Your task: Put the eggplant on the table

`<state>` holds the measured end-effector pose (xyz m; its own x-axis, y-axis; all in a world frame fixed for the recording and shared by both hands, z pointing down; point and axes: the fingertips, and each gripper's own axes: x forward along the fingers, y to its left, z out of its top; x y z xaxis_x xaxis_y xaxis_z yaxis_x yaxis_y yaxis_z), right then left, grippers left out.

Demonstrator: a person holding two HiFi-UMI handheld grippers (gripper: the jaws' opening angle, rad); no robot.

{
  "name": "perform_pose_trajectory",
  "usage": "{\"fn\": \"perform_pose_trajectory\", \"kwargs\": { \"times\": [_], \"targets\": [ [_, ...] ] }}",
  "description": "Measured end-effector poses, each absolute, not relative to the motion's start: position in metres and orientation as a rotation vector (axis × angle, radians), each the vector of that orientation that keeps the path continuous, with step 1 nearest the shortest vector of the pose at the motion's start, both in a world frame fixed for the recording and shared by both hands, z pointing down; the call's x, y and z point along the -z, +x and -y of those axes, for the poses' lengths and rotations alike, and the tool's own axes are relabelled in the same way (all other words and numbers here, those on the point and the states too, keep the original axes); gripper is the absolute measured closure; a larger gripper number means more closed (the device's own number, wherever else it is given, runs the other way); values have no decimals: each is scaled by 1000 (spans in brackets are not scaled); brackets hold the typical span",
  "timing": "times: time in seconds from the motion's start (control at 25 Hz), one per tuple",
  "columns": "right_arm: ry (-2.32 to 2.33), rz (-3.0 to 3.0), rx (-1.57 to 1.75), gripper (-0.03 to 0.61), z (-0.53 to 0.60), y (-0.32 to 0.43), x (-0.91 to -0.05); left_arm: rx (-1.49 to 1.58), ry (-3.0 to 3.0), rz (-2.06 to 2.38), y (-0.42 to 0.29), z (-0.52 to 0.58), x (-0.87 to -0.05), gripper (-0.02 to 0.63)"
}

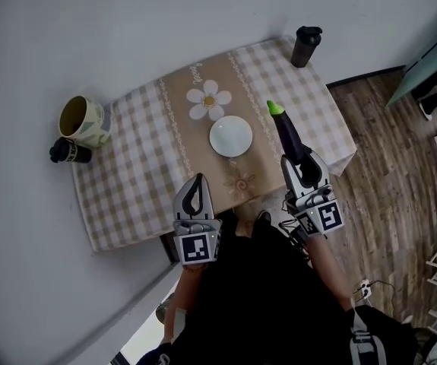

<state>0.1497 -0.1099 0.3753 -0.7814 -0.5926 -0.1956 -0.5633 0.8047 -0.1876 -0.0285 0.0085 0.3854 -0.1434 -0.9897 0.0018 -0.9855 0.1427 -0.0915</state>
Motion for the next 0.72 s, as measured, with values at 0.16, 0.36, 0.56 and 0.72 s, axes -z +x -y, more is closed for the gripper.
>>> {"fn": "perform_pose_trajectory", "kwargs": {
  "times": [0.16,0.36,0.56,0.72],
  "targets": [
    [-921,-2743,117,379,107,128,-372,66,-2046,-2266,-47,-6,-387,612],
    [-1039,-2780,64,380,144,84,-373,38,-2176,-2194,-86,35,-398,612],
    [-1066,-2852,64,379,185,32,-383,21,-2224,-2196,-132,71,-407,612],
    [-1092,-2888,77,380,195,18,-400,37,-2250,-2169,-145,76,-418,612]
  ]
}}
